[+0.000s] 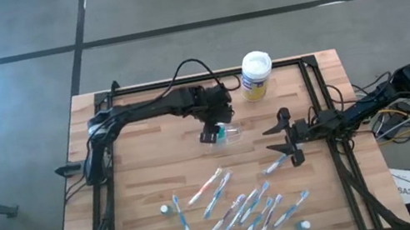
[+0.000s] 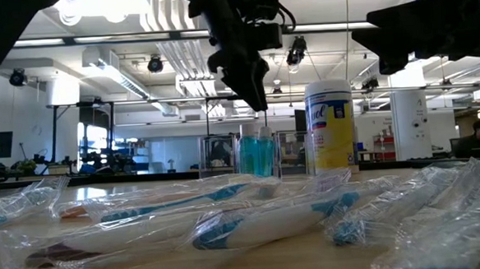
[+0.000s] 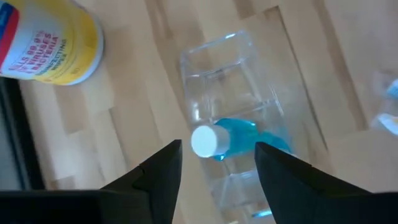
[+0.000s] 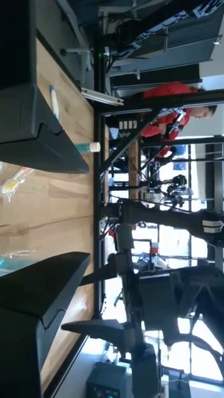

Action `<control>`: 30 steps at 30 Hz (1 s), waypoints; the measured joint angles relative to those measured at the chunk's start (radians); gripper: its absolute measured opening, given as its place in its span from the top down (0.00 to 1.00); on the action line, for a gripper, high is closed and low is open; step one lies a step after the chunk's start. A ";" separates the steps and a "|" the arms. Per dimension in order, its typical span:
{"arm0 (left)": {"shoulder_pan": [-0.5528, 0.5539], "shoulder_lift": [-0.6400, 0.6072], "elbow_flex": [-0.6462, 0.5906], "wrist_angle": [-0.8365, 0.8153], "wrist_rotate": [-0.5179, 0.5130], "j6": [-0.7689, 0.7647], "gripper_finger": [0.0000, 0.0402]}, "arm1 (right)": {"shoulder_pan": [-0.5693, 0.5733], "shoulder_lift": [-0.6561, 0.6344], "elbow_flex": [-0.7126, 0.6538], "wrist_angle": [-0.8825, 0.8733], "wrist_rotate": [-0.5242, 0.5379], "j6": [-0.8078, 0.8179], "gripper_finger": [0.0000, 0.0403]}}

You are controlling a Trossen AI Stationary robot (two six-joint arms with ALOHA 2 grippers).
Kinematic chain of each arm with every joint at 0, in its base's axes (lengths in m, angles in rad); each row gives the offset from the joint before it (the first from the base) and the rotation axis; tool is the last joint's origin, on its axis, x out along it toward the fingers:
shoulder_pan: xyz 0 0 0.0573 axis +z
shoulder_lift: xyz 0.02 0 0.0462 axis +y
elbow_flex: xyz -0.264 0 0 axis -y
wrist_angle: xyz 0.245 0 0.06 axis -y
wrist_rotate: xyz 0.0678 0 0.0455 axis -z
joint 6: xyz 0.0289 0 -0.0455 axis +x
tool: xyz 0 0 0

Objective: Pick & Place toothbrushing station
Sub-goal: Put the blue mouthwash into the transparent organizer

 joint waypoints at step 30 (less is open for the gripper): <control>0.061 0.026 -0.087 0.131 0.048 0.048 0.99 | 0.000 0.000 0.000 0.000 0.000 -0.016 0.47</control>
